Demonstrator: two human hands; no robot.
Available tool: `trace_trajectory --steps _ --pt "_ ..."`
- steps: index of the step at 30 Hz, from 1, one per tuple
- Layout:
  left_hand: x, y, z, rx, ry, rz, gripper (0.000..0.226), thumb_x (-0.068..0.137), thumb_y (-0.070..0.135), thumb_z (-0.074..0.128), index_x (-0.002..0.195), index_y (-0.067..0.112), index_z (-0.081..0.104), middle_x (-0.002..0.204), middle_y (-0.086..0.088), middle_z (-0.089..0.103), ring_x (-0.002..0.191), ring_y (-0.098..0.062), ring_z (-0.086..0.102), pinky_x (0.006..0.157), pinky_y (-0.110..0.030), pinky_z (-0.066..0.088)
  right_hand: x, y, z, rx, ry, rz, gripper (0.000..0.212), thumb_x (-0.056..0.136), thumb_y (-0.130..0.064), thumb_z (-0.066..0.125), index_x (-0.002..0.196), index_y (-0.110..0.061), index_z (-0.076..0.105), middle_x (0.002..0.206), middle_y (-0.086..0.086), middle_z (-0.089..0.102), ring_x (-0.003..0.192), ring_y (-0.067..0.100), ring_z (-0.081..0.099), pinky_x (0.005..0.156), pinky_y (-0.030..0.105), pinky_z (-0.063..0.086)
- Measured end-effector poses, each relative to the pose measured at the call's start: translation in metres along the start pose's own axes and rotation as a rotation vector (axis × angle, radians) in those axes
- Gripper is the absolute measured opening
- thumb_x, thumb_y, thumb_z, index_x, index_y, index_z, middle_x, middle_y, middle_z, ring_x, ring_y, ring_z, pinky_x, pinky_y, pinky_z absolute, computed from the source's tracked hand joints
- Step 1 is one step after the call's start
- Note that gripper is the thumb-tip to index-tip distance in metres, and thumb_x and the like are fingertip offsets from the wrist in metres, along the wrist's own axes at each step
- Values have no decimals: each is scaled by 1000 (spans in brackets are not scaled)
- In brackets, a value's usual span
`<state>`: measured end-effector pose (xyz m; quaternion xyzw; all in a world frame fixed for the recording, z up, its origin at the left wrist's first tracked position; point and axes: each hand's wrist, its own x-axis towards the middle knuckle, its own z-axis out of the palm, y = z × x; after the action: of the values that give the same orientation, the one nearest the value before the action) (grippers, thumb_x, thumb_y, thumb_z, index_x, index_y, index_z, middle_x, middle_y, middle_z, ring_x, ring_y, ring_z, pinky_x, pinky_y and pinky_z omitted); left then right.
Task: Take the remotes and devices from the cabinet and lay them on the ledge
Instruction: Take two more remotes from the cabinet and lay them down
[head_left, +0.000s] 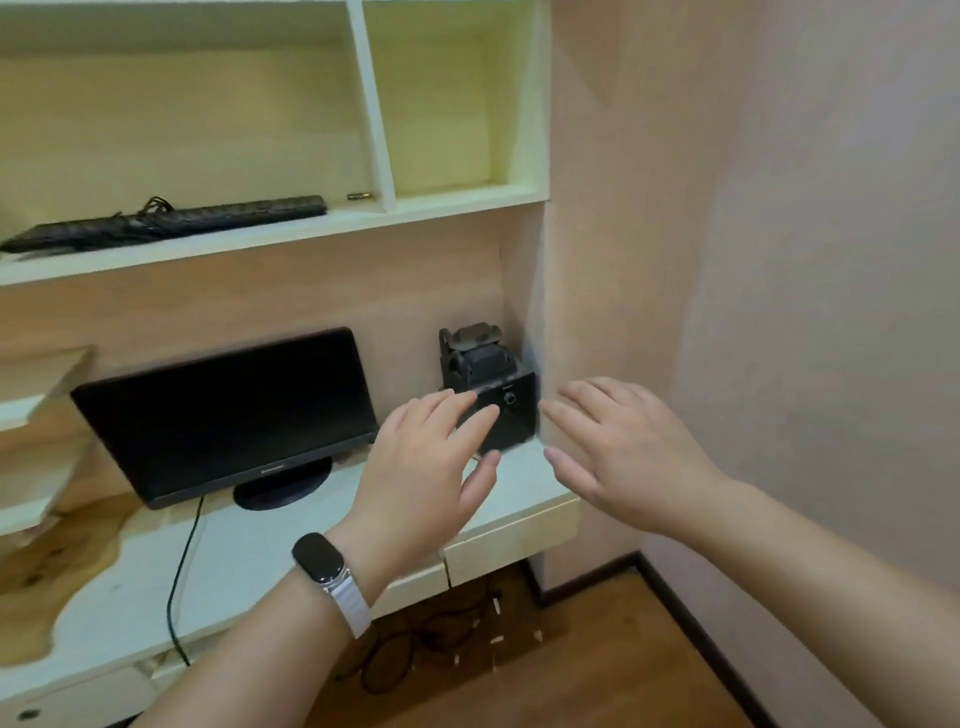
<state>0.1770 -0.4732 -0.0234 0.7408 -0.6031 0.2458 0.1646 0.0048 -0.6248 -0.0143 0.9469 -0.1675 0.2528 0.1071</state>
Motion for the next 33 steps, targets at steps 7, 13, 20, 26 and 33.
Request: trace_trajectory --steps 7,13,20,26,33 --pt "77 -111 33 -34 141 49 40 90 37 54 123 17 64 124 -5 64 118 -27 55 100 -41 41 121 9 39 -61 67 0 45 89 -43 47 116 -11 66 111 10 66 103 33 60 83 42 51" --pt "132 -178 61 -65 188 78 41 88 36 57 123 16 64 125 -7 63 118 -29 57 99 -46 44 189 13 66 -107 78 64 47 90 -44 45 120 -13 64 115 8 65 103 31 60 79 41 50" --pt "181 -214 72 -81 229 100 41 85 35 59 121 16 66 126 -9 63 117 -31 57 98 -47 44 246 28 75 -150 73 59 47 90 -44 46 120 -12 63 117 9 64 106 32 59 79 41 50" --pt "236 -232 49 -30 254 128 45 86 40 52 122 17 65 125 -8 63 115 -30 58 94 -42 43 298 58 65 -160 139 66 49 91 -45 46 124 -13 61 121 9 63 110 31 59 85 43 51" --pt "320 -242 -4 39 361 124 49 84 44 45 122 18 64 124 -9 63 113 -30 60 89 -43 47 388 117 23 -109 288 110 52 92 -47 41 127 -14 59 126 8 61 112 33 57 86 44 50"
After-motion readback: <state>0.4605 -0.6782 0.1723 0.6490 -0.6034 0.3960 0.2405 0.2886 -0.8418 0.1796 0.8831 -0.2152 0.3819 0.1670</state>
